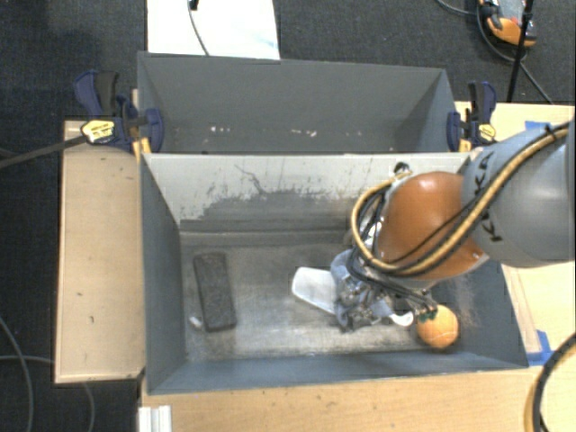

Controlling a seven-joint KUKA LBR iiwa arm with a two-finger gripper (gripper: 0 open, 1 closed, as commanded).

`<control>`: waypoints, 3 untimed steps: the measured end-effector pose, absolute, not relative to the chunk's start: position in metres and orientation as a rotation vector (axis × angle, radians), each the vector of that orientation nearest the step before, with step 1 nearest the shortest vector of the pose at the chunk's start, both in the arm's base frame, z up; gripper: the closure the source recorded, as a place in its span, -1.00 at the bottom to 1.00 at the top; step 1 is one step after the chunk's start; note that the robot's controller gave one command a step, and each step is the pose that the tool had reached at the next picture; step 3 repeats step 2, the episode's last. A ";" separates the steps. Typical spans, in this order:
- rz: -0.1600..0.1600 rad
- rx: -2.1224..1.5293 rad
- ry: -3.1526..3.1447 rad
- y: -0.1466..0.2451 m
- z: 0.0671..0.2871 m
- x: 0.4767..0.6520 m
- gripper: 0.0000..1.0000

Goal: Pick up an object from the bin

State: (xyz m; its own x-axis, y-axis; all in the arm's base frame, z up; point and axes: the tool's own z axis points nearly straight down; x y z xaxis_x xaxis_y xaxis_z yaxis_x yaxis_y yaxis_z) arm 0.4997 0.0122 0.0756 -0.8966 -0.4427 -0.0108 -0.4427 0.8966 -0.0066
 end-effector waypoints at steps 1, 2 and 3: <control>0.000 -0.845 3.023 0.014 0.228 0.490 1.00; 0.001 -0.844 3.024 0.014 0.228 0.490 1.00; 0.001 -0.844 3.024 0.014 0.228 0.490 1.00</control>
Offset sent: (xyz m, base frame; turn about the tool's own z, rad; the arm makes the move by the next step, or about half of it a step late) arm 0.0000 0.0000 0.0000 0.0000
